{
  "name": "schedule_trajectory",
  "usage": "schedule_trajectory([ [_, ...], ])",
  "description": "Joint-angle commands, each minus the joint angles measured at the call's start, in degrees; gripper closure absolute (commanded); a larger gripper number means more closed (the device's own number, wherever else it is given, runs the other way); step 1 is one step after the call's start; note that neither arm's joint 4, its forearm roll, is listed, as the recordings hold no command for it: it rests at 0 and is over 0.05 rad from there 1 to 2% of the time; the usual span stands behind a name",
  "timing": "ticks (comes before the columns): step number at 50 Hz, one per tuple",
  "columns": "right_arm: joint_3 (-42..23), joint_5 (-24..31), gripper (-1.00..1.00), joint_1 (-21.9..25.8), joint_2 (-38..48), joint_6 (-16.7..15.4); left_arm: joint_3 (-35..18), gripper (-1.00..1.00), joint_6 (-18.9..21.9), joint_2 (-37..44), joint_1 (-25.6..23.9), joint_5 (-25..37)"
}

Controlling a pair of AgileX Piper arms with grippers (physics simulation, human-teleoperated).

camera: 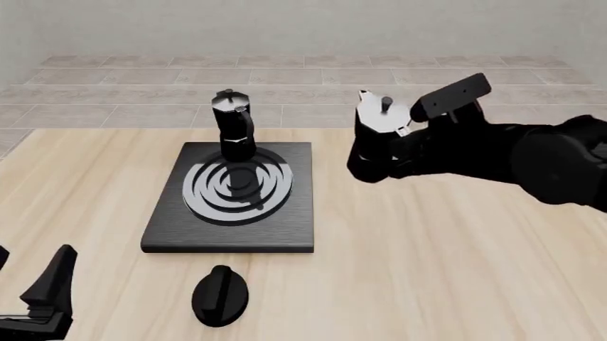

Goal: Put both moka pots on the stove.

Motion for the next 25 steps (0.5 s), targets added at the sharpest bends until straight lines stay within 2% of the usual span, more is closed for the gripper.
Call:
schedule_trajectory([
  [1, -6.3, 1.2, 1.0, 4.9, 2.5, 2.2, 0.0, -1.0, 0.0, -0.1, 0.0, 0.1],
  [8, -8.0, 1.2, 1.0, 6.6, 4.4, 2.5, -0.1, -1.0, -0.1, -0.3, 0.1, 0.2],
  [19, -12.8, 2.2, 1.0, 9.3, 8.1, 6.0, 0.0, -1.0, -0.2, 0.1, 0.1, 0.0],
  [25, -14.5, 2.4, 1.0, 11.3, 9.7, 6.7, -0.2, -1.0, 0.0, 0.2, 0.1, -0.1],
])
